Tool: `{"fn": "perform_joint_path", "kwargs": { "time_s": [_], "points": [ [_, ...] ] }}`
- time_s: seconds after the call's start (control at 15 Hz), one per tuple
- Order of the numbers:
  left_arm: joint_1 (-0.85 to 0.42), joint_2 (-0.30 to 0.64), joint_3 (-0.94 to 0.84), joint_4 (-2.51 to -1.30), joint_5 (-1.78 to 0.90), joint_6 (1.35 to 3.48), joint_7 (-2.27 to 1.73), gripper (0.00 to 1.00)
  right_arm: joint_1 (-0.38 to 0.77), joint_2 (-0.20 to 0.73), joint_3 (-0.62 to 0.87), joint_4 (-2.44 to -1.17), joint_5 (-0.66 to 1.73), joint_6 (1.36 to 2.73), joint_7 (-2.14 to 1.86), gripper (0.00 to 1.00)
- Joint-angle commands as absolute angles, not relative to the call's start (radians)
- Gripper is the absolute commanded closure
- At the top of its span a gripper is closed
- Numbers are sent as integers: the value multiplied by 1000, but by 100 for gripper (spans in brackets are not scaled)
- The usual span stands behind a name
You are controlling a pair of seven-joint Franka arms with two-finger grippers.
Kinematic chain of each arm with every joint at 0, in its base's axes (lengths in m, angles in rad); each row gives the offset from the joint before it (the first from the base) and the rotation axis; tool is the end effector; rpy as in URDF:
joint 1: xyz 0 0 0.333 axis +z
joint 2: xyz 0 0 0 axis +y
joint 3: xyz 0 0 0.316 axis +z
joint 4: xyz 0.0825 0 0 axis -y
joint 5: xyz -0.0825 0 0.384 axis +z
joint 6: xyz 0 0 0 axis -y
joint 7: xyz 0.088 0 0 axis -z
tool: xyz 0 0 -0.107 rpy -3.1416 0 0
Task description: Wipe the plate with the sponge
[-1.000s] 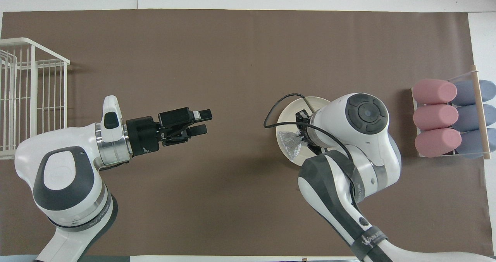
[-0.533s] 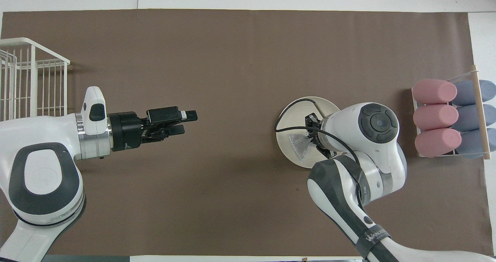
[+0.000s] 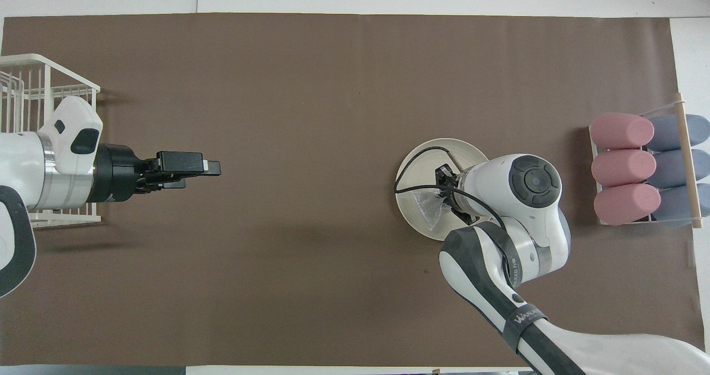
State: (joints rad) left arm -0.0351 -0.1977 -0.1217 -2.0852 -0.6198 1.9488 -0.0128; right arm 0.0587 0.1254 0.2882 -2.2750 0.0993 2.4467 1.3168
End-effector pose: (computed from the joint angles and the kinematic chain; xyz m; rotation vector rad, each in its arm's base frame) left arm 0.4952 -0.1212 0.5266 2.5787 0.0962 0.0178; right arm 0.5027 0.1815 0.3086 -2.6288 1.5186 0.0621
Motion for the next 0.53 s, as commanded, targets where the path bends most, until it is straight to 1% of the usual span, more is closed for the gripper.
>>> {"fn": "perform_joint_path", "kwargs": {
  "time_s": [0.0,0.33,0.47],
  "points": [
    [-2,-193,-129,-1990,-456,1824,-34,0,-12,132,293,-2279,106,2456,1189,100],
    [5,-178,-130,-1807,-172,1593,-34,0,-63,137,293,-2276,100,2459,1091,100],
    [3,-182,-130,-1790,-112,1559,-32,0,-52,137,293,-2278,100,2460,1110,100]
  ]
}}
